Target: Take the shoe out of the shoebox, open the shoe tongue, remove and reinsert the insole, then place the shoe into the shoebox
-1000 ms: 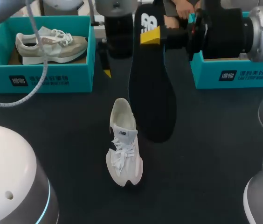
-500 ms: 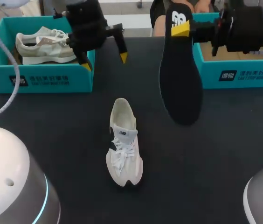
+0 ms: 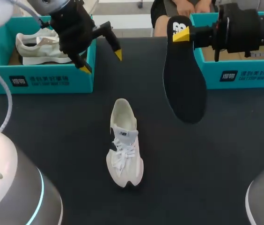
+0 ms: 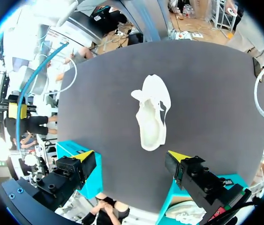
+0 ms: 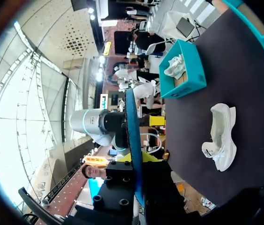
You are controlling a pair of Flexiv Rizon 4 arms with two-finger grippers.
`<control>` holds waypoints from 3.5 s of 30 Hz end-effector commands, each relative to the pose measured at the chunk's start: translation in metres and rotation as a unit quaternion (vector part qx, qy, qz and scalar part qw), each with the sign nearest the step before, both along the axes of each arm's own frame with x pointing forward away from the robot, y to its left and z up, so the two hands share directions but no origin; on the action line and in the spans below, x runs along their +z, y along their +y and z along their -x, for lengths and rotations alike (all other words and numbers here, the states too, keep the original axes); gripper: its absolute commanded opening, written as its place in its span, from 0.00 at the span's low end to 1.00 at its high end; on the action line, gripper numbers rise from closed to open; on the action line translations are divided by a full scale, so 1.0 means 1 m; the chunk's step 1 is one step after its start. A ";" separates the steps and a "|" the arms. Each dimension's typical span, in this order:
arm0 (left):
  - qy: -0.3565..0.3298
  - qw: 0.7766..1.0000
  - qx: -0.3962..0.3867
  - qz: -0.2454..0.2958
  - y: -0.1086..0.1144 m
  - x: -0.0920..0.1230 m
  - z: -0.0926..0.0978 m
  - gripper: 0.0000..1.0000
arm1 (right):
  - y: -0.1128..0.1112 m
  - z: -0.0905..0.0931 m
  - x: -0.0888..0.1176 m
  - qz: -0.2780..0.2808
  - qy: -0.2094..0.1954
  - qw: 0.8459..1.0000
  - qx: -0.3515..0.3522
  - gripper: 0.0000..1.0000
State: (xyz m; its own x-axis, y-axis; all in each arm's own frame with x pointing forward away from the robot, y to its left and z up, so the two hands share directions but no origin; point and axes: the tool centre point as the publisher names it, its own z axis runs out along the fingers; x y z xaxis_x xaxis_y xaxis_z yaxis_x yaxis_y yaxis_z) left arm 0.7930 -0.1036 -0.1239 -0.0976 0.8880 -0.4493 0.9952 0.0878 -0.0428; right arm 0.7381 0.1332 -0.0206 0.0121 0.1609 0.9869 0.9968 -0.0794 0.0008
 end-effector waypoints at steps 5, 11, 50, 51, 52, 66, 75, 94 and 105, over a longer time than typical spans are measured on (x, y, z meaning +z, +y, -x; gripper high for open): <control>-0.006 0.995 0.011 0.095 -0.003 -0.002 0.006 1.00 | 0.001 -0.007 -0.010 0.009 0.023 0.999 -0.031 0.00; -0.003 0.975 0.030 0.218 -0.008 0.007 0.009 1.00 | 0.003 -0.017 -0.016 0.001 0.039 0.999 -0.035 0.00; -0.088 0.872 0.008 0.481 -0.044 0.023 0.020 1.00 | 0.061 -0.085 -0.054 -0.026 0.113 0.992 -0.058 0.00; -0.088 0.869 0.004 0.486 -0.045 0.023 0.022 1.00 | 0.065 -0.086 -0.055 -0.027 0.115 0.991 -0.055 0.00; -0.089 0.870 -0.001 0.485 -0.048 0.023 0.023 1.00 | 0.069 -0.087 -0.056 -0.032 0.117 0.991 -0.053 0.00; -0.084 0.850 -0.016 0.520 -0.086 0.023 0.032 1.00 | 0.094 -0.095 -0.064 -0.049 0.127 0.990 -0.043 0.00; -0.083 0.843 -0.027 0.530 -0.083 0.023 0.036 1.00 | 0.093 -0.093 -0.065 -0.051 0.133 0.989 -0.037 0.00; -0.088 0.843 -0.032 0.530 -0.094 0.018 0.038 0.00 | 0.091 -0.085 -0.067 -0.050 0.144 0.988 -0.040 0.00; -0.085 0.837 -0.025 0.541 -0.083 0.025 0.042 0.00 | 0.090 -0.080 -0.067 -0.048 0.095 0.994 -0.036 1.00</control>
State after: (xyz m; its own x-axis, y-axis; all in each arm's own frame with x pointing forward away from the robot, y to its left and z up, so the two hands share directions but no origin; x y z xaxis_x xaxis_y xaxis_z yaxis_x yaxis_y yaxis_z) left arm 0.7550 -0.1927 -0.0997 0.0702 -0.0372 -0.9968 0.9967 0.0423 0.0686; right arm 0.8212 0.2250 -0.0879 0.2264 0.0551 0.9725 0.9667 -0.1354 -0.2174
